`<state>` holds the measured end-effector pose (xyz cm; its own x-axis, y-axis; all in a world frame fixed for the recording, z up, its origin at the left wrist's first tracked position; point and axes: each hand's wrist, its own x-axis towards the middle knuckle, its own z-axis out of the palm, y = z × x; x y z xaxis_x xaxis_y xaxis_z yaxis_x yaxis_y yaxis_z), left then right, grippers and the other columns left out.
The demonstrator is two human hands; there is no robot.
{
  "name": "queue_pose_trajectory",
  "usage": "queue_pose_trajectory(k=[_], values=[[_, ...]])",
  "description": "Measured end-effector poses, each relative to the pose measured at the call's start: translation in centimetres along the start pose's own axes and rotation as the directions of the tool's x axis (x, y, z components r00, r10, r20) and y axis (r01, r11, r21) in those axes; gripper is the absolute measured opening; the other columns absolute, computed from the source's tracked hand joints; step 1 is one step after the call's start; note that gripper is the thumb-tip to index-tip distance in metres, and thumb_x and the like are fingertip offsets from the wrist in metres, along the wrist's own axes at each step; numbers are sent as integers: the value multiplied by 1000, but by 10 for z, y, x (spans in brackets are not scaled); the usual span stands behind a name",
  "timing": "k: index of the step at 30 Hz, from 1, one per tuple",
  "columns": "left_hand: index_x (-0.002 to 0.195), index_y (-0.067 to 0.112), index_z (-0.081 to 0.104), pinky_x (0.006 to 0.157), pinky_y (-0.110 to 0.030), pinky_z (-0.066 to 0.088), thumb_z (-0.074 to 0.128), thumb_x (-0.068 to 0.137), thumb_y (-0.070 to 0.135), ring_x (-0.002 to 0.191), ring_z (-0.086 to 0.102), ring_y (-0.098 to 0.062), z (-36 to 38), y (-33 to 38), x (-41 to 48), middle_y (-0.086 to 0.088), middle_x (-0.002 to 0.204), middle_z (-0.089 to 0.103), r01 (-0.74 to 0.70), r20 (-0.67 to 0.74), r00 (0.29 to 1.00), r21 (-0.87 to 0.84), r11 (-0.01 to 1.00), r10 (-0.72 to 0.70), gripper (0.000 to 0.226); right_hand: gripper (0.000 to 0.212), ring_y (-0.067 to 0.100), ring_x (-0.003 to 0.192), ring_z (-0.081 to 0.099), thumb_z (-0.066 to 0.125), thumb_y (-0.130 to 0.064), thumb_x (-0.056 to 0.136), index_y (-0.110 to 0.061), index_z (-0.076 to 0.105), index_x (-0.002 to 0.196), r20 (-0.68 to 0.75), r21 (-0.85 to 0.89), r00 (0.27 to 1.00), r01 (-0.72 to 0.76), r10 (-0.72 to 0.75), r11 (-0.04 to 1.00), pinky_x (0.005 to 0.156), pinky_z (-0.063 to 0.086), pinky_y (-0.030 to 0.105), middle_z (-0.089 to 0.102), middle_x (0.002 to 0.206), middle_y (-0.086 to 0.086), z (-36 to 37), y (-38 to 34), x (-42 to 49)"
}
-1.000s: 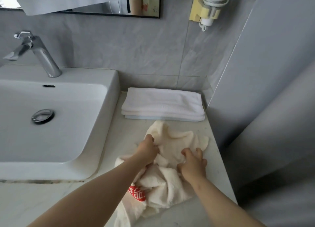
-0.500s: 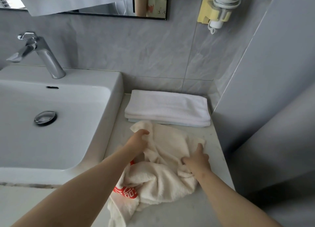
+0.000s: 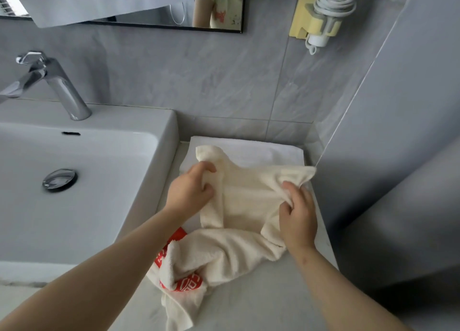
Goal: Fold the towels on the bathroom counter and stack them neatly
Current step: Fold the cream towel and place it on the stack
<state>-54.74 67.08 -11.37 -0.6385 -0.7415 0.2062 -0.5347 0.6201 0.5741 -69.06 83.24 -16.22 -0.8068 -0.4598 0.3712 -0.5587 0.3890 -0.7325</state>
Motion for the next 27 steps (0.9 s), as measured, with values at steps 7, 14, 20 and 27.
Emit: queue_pose_trajectory(k=[7, 14, 20, 27], values=[[134, 22, 37, 72, -35, 49, 46, 90, 7, 94, 57, -26, 9, -30, 36, -2, 143, 33, 216, 154, 962, 75, 974, -225, 48, 71, 31, 139, 20, 49, -14, 88, -26, 14, 149, 379, -368, 871, -168, 313, 914, 107, 29, 40, -1, 158, 4, 4, 7, 41], [146, 20, 26, 104, -36, 36, 50, 95, 27, 130, 42, -29, 24, -39, 13, -8, 157, 5, 201, 390, 888, 145, 969, -242, 56, 50, 27, 131, 34, 51, -21, 89, -21, 40, 138, 427, -356, 893, 25, 139, 934, 104, 32, 37, 30, 149, 2, 12, -10, 5], [137, 21, 43, 101, -25, 32, 46, 96, 39, 129, 41, -18, 5, -36, -41, 0, 146, 38, 195, 345, 915, 79, 978, -210, 45, 45, 9, 106, 51, 56, -11, 86, -20, 54, 130, 613, 35, 785, 85, -88, 996, 95, 37, 18, 53, 124, -7, 24, -37, -57], [140, 35, 31, 91, -19, 36, 51, 91, 47, 118, 47, -12, -14, -52, -108, 13, 126, 45, 304, 556, 810, -130, 944, -185, 54, 60, 11, 128, 40, 59, -32, 85, -30, 35, 141, 759, 61, 649, 15, -56, 998, 104, 37, 28, 43, 137, -8, 28, -69, -104]])
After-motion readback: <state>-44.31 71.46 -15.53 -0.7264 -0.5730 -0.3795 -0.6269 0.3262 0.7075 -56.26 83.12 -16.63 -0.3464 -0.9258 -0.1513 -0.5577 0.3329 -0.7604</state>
